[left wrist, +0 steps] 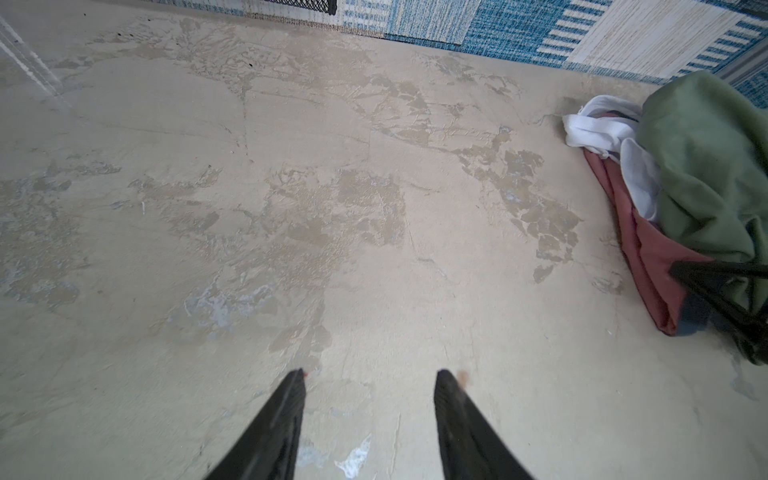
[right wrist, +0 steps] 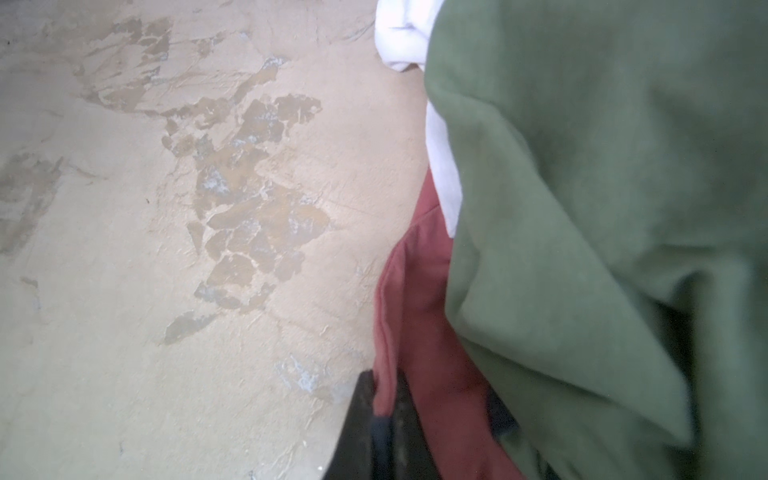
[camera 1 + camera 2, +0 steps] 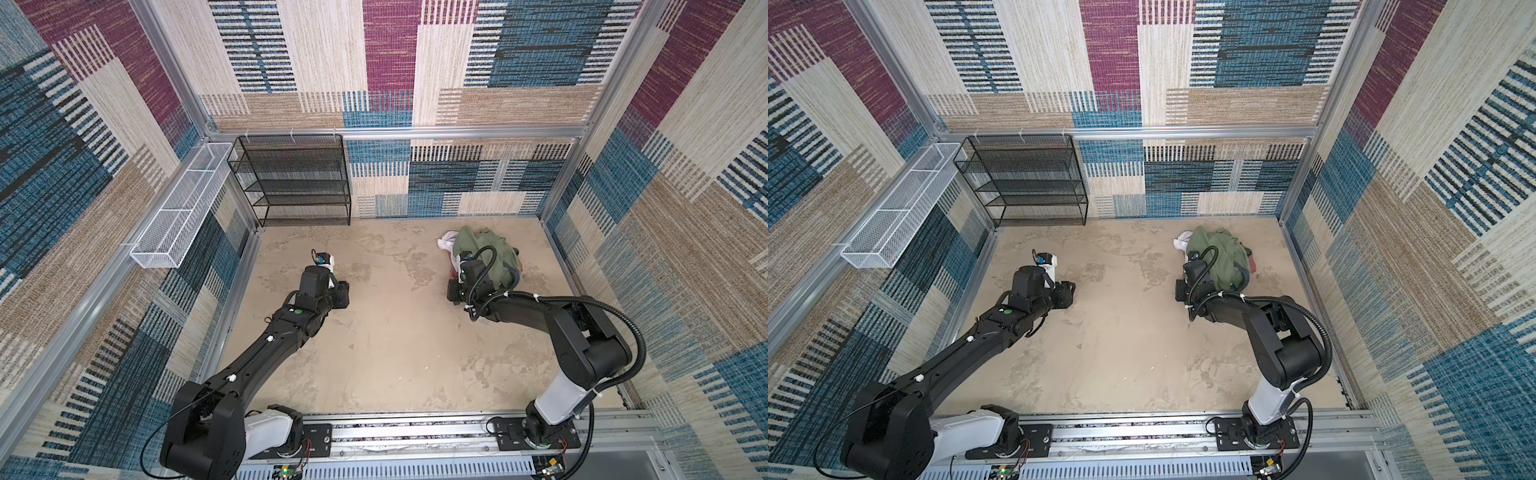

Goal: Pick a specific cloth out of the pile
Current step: 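Reach the right gripper into the clothes pile while the left arm moves forward, then grasp the red t-shirt's grey-trimmed edge with the right gripper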

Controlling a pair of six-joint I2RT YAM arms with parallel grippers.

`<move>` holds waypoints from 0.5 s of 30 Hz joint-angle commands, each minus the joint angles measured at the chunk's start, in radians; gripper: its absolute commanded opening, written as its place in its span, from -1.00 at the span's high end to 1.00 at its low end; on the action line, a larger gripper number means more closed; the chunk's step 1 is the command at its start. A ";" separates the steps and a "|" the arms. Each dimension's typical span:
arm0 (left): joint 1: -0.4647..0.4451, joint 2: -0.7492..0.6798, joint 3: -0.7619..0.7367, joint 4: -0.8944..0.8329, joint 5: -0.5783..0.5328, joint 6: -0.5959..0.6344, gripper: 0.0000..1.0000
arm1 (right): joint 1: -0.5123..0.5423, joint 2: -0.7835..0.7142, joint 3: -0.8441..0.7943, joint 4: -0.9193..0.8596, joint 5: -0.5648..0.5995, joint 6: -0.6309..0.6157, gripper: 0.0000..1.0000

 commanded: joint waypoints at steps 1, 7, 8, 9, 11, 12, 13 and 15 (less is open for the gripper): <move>0.000 -0.017 -0.022 0.017 -0.023 0.002 -0.08 | 0.002 -0.009 0.008 0.002 0.012 0.008 1.00; 0.000 -0.022 -0.015 0.009 -0.022 0.004 -0.08 | 0.002 -0.094 0.002 -0.013 0.013 0.010 1.00; 0.000 -0.024 -0.013 0.005 -0.020 0.006 -0.07 | 0.001 -0.115 0.004 -0.018 0.013 0.010 1.00; 0.000 -0.024 -0.011 0.001 -0.019 0.007 -0.07 | 0.002 -0.137 0.007 -0.022 0.014 0.007 1.00; 0.000 -0.031 -0.007 -0.008 -0.015 0.009 -0.07 | 0.001 -0.176 0.017 -0.034 0.022 0.000 1.00; 0.000 -0.035 -0.005 -0.014 -0.014 0.010 -0.07 | 0.000 -0.195 0.023 -0.039 0.023 -0.006 1.00; 0.000 -0.038 -0.005 -0.018 -0.013 0.011 -0.07 | -0.001 -0.213 0.026 -0.042 0.022 -0.010 1.00; 0.000 -0.050 -0.008 -0.028 -0.014 0.011 -0.07 | -0.011 -0.249 0.040 -0.051 0.019 -0.012 1.00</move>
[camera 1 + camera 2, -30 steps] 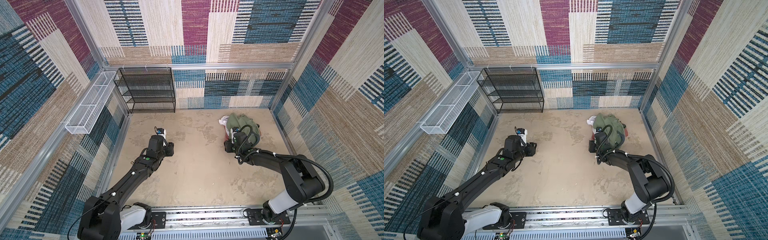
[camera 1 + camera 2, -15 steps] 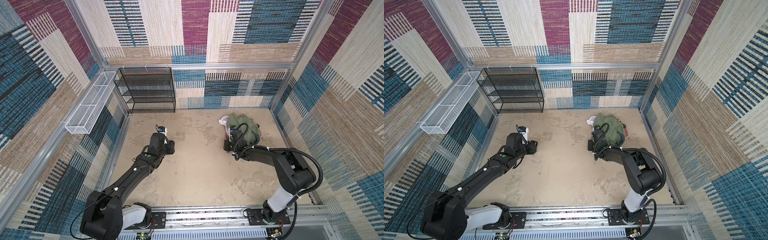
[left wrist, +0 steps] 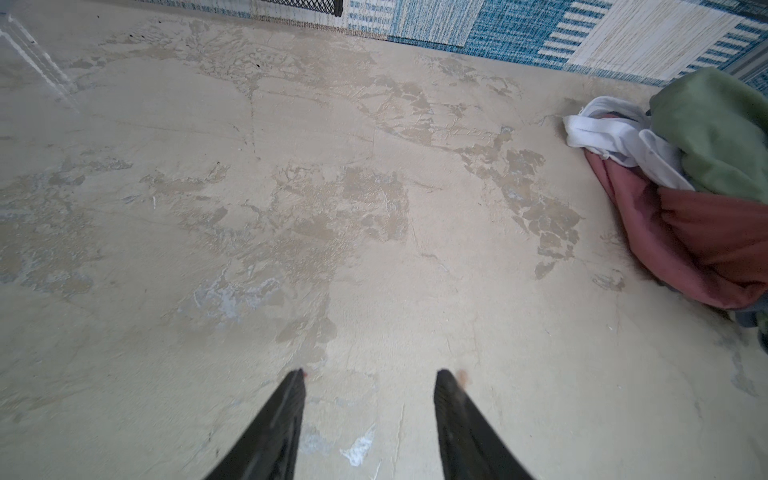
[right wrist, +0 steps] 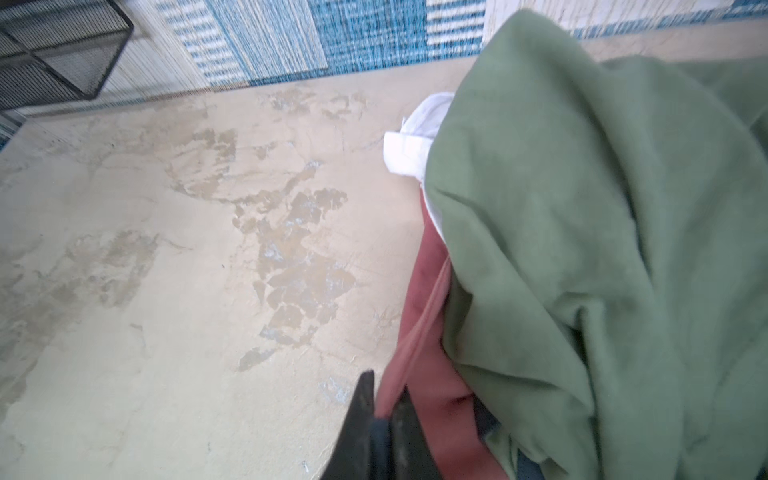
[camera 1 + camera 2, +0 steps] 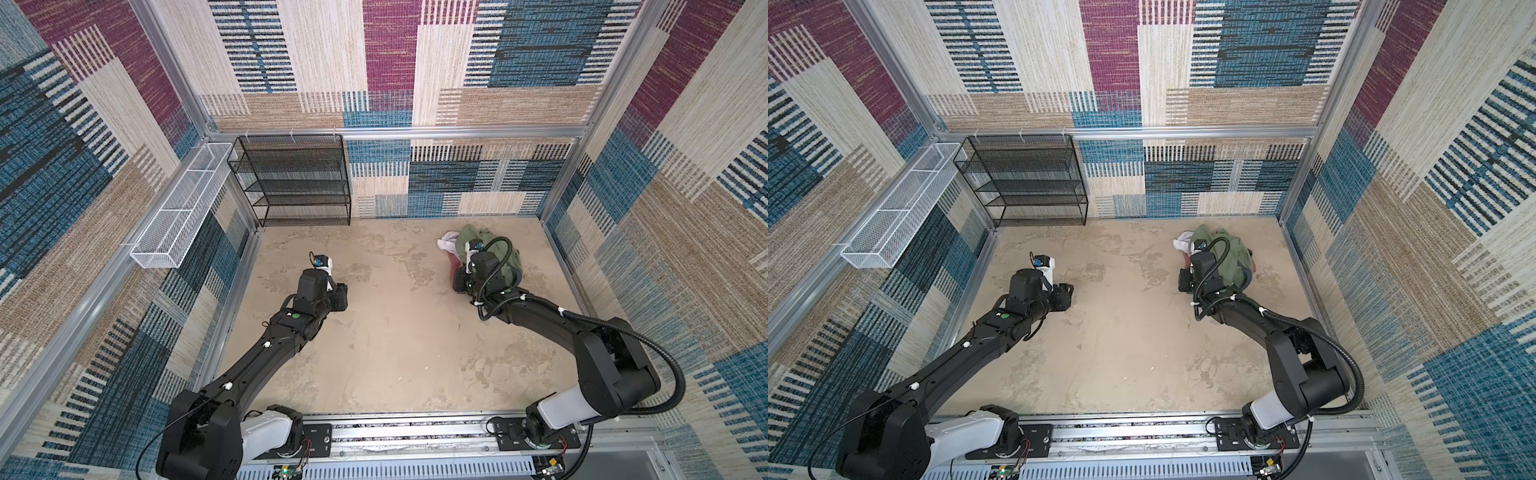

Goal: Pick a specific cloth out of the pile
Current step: 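Grasp the red t-shirt's grey-trimmed edge with the right gripper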

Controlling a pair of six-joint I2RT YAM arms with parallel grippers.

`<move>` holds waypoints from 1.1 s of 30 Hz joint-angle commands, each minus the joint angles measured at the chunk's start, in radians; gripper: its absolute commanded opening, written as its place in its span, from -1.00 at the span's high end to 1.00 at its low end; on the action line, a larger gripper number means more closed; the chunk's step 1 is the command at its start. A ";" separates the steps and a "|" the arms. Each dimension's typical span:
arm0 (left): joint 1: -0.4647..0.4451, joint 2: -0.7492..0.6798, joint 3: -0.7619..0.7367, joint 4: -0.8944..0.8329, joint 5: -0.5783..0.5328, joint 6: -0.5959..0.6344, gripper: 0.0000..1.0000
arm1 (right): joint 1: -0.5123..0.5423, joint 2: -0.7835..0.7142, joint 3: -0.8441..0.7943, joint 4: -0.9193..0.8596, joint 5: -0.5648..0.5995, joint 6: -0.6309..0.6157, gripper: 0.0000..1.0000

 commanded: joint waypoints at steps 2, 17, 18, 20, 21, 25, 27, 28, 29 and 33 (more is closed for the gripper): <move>0.001 -0.027 -0.003 -0.028 -0.007 0.002 -0.07 | -0.021 -0.065 0.040 -0.012 -0.017 -0.012 1.00; 0.000 -0.062 0.014 -0.030 0.010 0.006 -0.07 | -0.181 -0.215 0.166 -0.106 -0.169 -0.016 1.00; 0.000 -0.065 0.018 -0.035 0.009 0.009 -0.07 | -0.185 -0.220 0.174 -0.108 -0.170 -0.018 1.00; 0.000 -0.076 0.021 -0.043 0.003 0.012 -0.07 | -0.191 -0.227 0.193 -0.116 -0.171 -0.017 1.00; 0.000 -0.081 0.021 -0.043 0.003 0.010 -0.07 | -0.196 -0.227 0.204 -0.119 -0.172 -0.019 1.00; 0.000 -0.094 0.015 -0.034 0.003 -0.004 -0.07 | -0.206 -0.227 0.262 -0.145 -0.191 -0.016 1.00; 0.000 -0.094 0.015 -0.031 0.007 -0.008 -0.07 | -0.208 -0.227 0.289 -0.156 -0.198 -0.018 1.00; 0.000 -0.094 0.019 -0.031 0.010 -0.008 -0.07 | -0.207 -0.227 0.305 -0.165 -0.197 -0.020 1.00; 0.000 -0.094 0.020 -0.033 0.012 -0.008 -0.07 | -0.209 -0.228 0.316 -0.170 -0.192 -0.022 1.00; 0.000 -0.098 0.033 -0.060 0.015 -0.001 -0.07 | -0.210 -0.248 0.338 -0.169 -0.165 -0.026 1.00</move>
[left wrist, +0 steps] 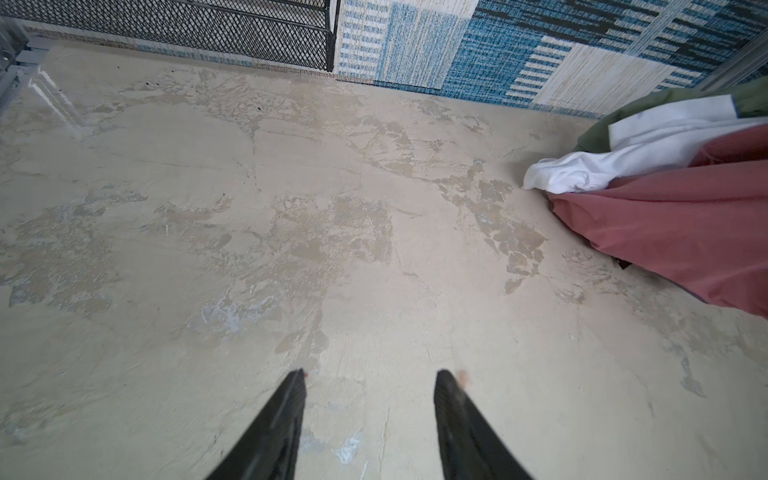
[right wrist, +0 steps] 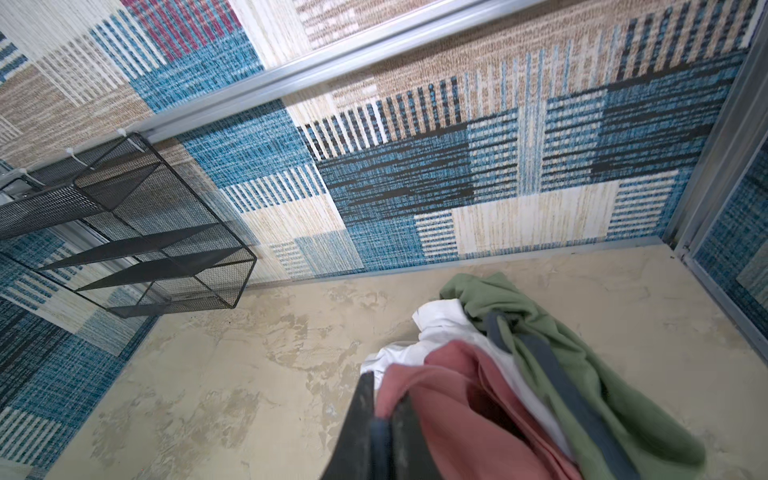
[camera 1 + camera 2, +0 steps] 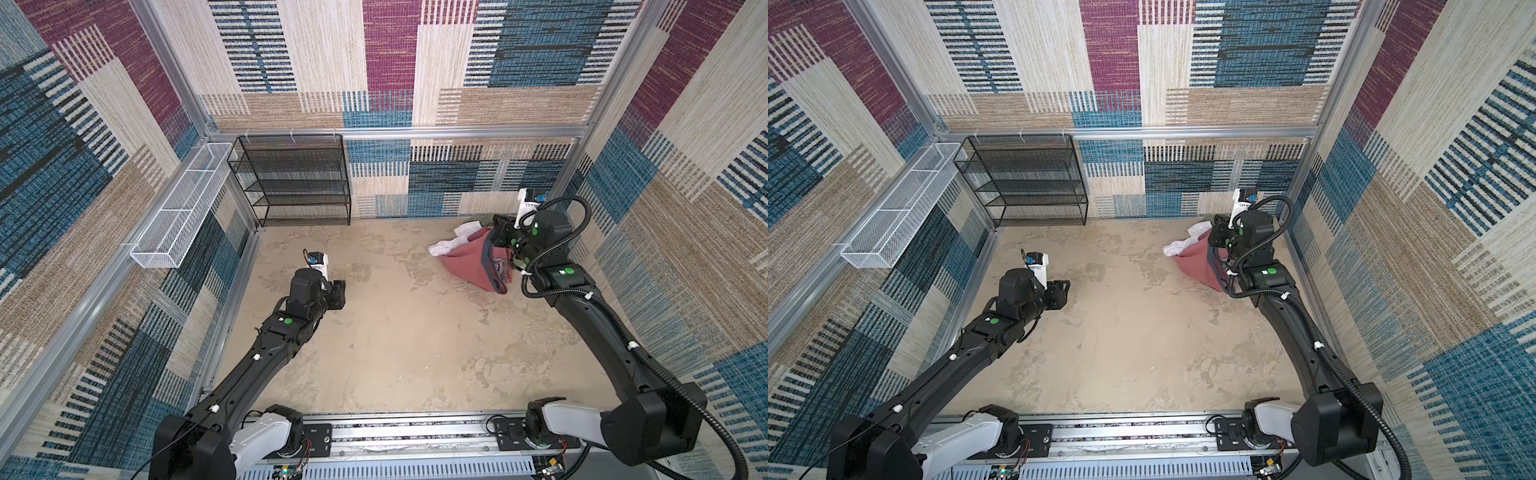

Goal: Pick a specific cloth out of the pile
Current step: 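Grasp the red t-shirt's grey-trimmed edge with the right gripper, then lift the red t-shirt high out of the pile with the right gripper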

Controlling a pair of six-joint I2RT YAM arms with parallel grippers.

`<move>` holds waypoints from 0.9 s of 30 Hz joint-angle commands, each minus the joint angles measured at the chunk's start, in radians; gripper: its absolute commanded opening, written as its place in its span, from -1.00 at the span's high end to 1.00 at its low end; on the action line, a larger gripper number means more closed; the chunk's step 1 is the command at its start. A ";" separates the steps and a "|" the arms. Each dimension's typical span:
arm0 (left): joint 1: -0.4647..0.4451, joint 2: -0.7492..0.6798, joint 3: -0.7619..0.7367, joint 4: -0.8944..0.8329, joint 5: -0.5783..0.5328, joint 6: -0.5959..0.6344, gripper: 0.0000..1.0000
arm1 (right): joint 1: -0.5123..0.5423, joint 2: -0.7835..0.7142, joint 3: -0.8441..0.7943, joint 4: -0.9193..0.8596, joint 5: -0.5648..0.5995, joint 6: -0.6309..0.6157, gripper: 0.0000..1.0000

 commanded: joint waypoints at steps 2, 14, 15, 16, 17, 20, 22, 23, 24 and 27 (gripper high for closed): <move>0.000 -0.015 0.021 -0.033 0.000 0.007 -0.07 | -0.004 -0.031 0.019 0.031 0.028 -0.007 1.00; 0.001 -0.037 0.016 -0.011 0.010 -0.021 -0.07 | -0.014 -0.034 0.136 0.010 0.039 -0.029 1.00; 0.000 -0.033 0.018 -0.011 0.012 -0.020 -0.06 | -0.015 -0.036 0.145 0.012 0.041 -0.034 1.00; 0.000 -0.030 0.017 -0.011 0.011 -0.019 -0.06 | -0.016 -0.038 0.155 0.013 0.044 -0.037 1.00; 0.001 -0.026 0.018 -0.010 0.010 -0.018 -0.06 | -0.016 -0.037 0.162 0.014 0.046 -0.040 1.00; 0.001 -0.023 0.021 -0.024 0.013 -0.018 -0.06 | -0.015 -0.042 0.182 0.021 0.054 -0.047 1.00; 0.001 -0.033 0.020 -0.036 0.011 -0.017 -0.06 | -0.015 -0.049 0.193 0.033 0.056 -0.048 1.00; 0.000 -0.039 0.017 -0.041 0.008 -0.017 -0.06 | -0.016 -0.051 0.199 0.036 0.058 -0.048 1.00; 0.000 -0.048 0.013 -0.040 0.001 -0.018 -0.06 | -0.017 -0.051 0.210 0.040 0.059 -0.048 1.00; 0.000 -0.075 -0.009 -0.027 -0.018 -0.028 -0.06 | -0.017 -0.039 0.265 0.034 0.055 -0.044 1.00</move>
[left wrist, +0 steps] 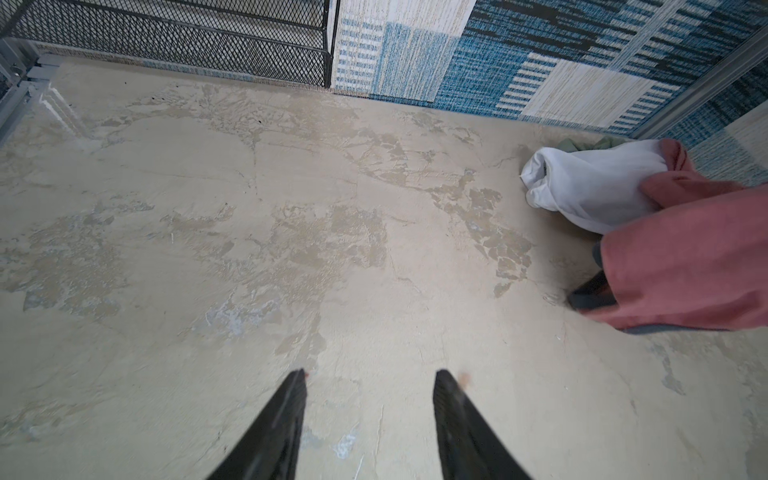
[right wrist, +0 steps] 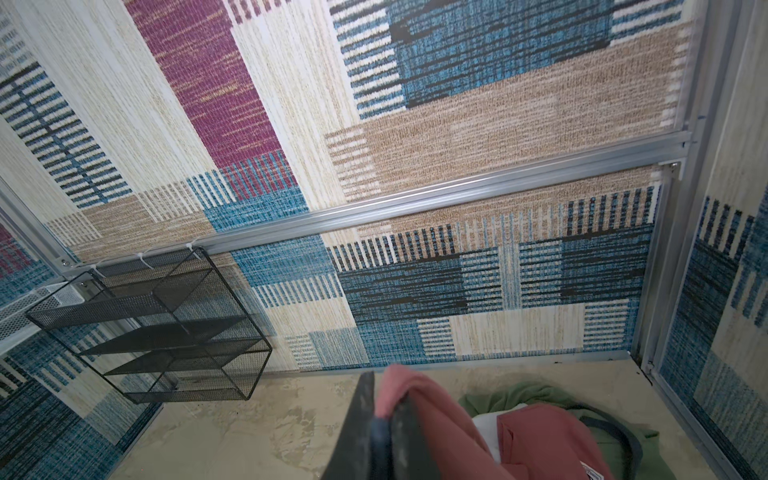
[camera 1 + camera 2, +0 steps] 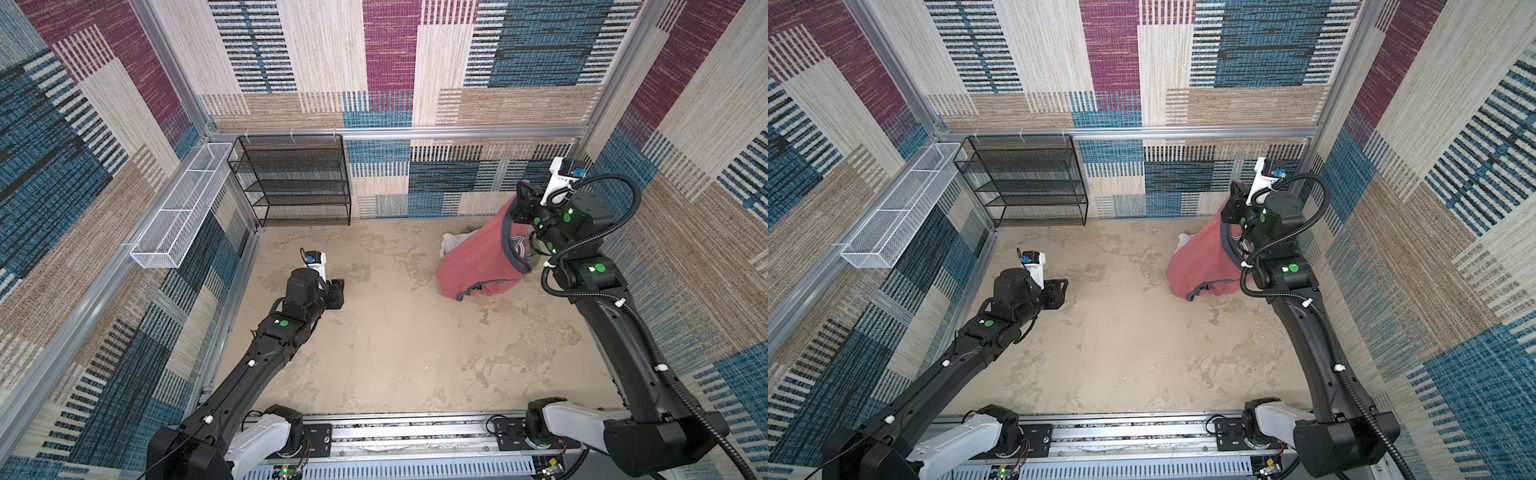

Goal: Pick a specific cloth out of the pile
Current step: 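Lift the red t-shirt high out of the pile with the right gripper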

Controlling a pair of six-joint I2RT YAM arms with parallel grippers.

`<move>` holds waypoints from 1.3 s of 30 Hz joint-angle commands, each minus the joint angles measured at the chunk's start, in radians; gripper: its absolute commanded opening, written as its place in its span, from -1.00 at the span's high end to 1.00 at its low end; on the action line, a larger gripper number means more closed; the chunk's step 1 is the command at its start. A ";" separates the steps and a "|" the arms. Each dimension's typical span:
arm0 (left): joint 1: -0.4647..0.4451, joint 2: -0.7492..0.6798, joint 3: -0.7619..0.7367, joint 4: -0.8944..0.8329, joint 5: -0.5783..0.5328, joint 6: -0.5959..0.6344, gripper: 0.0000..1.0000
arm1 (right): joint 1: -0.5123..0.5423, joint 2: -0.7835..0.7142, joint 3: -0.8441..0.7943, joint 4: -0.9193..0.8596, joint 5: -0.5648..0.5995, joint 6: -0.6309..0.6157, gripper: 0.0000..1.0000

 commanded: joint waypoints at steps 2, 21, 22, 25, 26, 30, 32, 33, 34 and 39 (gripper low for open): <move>0.000 -0.028 -0.019 0.008 -0.022 -0.029 -0.05 | -0.001 0.020 0.087 0.035 -0.008 -0.003 1.00; 0.001 -0.187 0.018 -0.094 -0.042 -0.079 -0.03 | 0.014 0.253 0.539 -0.052 -0.378 0.069 1.00; 0.000 -0.193 0.023 -0.095 -0.044 -0.081 -0.02 | 0.028 0.270 0.576 -0.072 -0.376 0.064 1.00; 0.000 -0.197 0.044 -0.104 -0.041 -0.084 -0.02 | 0.096 0.325 0.701 -0.135 -0.342 0.009 1.00; 0.000 -0.195 0.053 -0.110 -0.036 -0.085 -0.02 | 0.120 0.346 0.747 -0.156 -0.333 -0.011 1.00; 0.001 -0.193 0.083 -0.154 -0.030 -0.080 -0.02 | 0.169 0.418 0.897 -0.201 -0.357 -0.019 1.00; 0.000 -0.199 0.089 -0.178 -0.033 -0.078 -0.02 | 0.189 0.457 0.969 -0.222 -0.368 -0.023 1.00; 0.000 -0.205 0.089 -0.189 -0.038 -0.078 -0.02 | 0.200 0.477 1.005 -0.233 -0.371 -0.024 1.00; 0.000 -0.211 0.089 -0.197 -0.043 -0.078 -0.02 | 0.208 0.492 1.031 -0.239 -0.377 -0.023 1.00; 0.000 -0.244 0.095 -0.206 -0.063 -0.076 -0.02 | 0.256 0.536 1.080 -0.226 -0.423 -0.012 1.00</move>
